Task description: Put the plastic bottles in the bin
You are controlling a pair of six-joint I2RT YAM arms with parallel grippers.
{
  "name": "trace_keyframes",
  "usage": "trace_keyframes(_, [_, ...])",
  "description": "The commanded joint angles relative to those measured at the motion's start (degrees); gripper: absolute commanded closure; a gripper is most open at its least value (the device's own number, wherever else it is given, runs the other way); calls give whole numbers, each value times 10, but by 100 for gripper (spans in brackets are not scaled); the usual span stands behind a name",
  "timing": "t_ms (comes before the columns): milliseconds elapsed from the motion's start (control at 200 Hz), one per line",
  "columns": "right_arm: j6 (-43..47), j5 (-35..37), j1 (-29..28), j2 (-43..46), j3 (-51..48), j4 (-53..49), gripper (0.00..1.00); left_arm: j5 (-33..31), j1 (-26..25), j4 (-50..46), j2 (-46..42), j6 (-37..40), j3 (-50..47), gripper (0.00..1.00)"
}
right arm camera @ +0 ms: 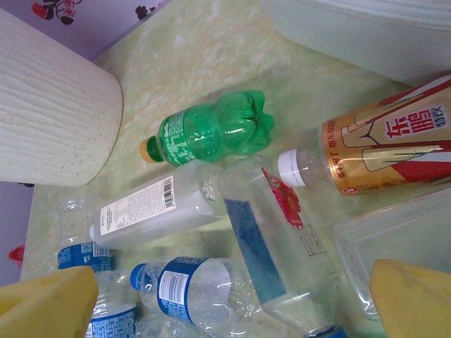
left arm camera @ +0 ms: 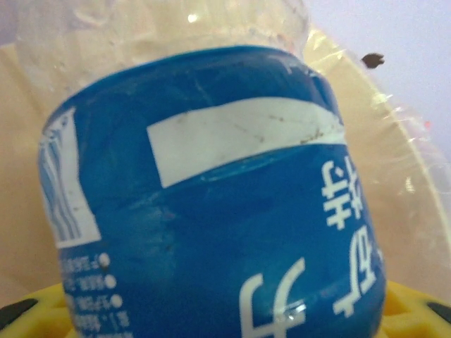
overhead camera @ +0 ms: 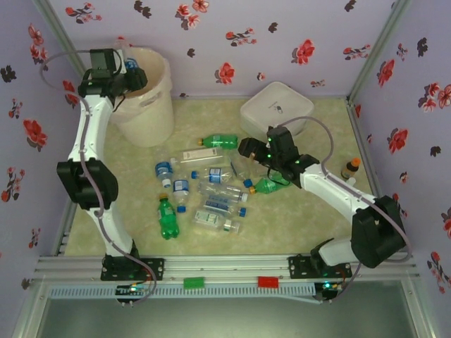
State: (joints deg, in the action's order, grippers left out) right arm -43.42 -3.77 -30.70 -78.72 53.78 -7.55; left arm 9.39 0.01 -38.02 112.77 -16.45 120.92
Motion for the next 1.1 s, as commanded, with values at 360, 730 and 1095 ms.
trace_keyframes(360, [8, 34, -4, 15, -12, -20, 0, -2, -2, -95, -2, 17, 107, 0])
trace_keyframes(730, [-10, 58, 2, 8, -20, -52, 0, 11, -61, 198, -306, -37, -287, 0])
trace_keyframes(1095, [-29, 91, 8, 25, -23, -92, 0, 3, -215, 474, -495, -159, -651, 0])
